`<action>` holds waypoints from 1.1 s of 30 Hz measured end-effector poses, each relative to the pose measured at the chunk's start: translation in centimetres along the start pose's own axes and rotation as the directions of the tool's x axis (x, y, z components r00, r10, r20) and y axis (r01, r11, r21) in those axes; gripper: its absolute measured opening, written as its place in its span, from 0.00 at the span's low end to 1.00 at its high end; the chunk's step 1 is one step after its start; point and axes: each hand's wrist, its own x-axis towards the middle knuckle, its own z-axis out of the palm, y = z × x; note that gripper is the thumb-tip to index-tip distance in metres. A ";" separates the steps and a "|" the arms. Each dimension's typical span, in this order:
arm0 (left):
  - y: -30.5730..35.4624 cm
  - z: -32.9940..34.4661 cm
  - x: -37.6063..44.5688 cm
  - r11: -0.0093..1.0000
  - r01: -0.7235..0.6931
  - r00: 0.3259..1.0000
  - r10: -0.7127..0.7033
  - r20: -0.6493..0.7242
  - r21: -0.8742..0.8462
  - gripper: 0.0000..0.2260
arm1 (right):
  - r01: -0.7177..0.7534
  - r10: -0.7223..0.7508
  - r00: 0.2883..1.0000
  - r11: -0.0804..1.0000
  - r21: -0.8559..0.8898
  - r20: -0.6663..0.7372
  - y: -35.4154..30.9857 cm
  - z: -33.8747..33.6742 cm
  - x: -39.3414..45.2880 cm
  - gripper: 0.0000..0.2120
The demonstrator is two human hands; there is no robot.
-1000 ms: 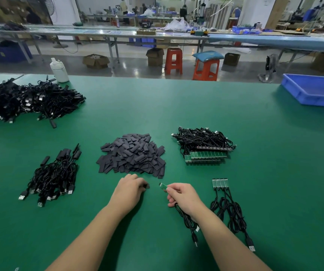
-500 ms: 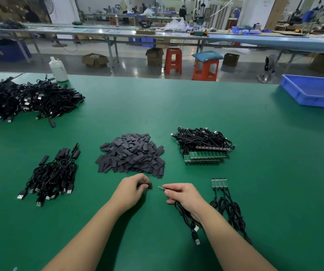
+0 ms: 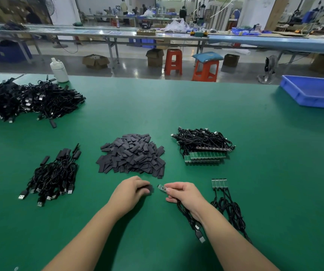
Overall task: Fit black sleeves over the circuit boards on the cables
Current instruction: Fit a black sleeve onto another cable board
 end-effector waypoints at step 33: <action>2.7 0.7 0.5 0.973 -0.230 0.972 0.228 0.063 0.028 0.10 | 0.015 -0.009 0.998 0.995 -0.096 0.064 1.0 -0.7 0.2 0.04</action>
